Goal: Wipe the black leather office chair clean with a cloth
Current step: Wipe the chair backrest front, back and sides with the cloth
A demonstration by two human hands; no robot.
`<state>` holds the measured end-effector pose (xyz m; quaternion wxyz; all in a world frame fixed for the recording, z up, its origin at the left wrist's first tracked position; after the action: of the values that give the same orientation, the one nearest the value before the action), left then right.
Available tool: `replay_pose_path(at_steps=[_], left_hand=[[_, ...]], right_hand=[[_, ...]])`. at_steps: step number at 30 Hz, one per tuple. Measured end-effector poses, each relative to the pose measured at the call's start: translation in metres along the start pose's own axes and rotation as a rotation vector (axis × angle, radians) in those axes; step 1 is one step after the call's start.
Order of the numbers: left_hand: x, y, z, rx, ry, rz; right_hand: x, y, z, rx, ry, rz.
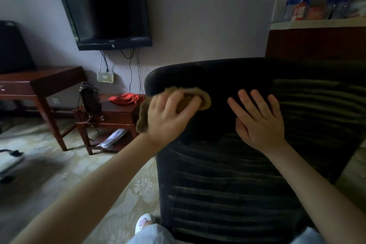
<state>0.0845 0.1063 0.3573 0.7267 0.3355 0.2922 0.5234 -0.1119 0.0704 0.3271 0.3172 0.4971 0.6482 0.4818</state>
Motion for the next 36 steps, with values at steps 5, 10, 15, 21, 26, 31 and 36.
replay_pose_path(at_steps=[5, 10, 15, 21, 26, 31, 36], left_hand=[[0.002, -0.047, -0.023, -0.357, -0.176, 0.117], [0.010, -0.035, 0.017, -0.341, -0.119, 0.060], [0.005, -0.016, 0.053, 0.075, -0.064, -0.038], [-0.004, -0.012, 0.061, 1.134, -0.263, -0.303], [-0.005, 0.010, 0.075, 1.204, -0.309, -0.085], [-0.012, 0.064, 0.026, 0.723, -0.311, 0.104], [-0.017, 0.044, 0.029, 0.546, -0.280, 0.027]], right_hand=[[0.000, 0.000, 0.002, -0.013, 0.005, -0.002], [-0.001, 0.001, 0.007, -0.010, -0.009, 0.015], [-0.004, 0.005, 0.015, -0.004, -0.044, 0.041], [-0.007, 0.014, 0.036, -0.027, -0.061, 0.077], [-0.015, 0.023, 0.058, -0.015, -0.131, 0.134], [-0.018, 0.033, 0.076, 0.004, -0.086, 0.151], [-0.012, 0.035, 0.084, 0.071, 0.021, 0.302]])
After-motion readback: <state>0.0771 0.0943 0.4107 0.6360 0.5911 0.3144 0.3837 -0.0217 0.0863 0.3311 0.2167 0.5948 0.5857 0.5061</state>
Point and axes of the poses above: each hand's wrist, its own y-axis towards the middle knuckle, its own x-axis out of the back of the hand, z = x × y, the point moved 5 cm from there along y, towards the middle knuckle, and after that the axes turned 11 degrees about -x, right-handed, at the moved point
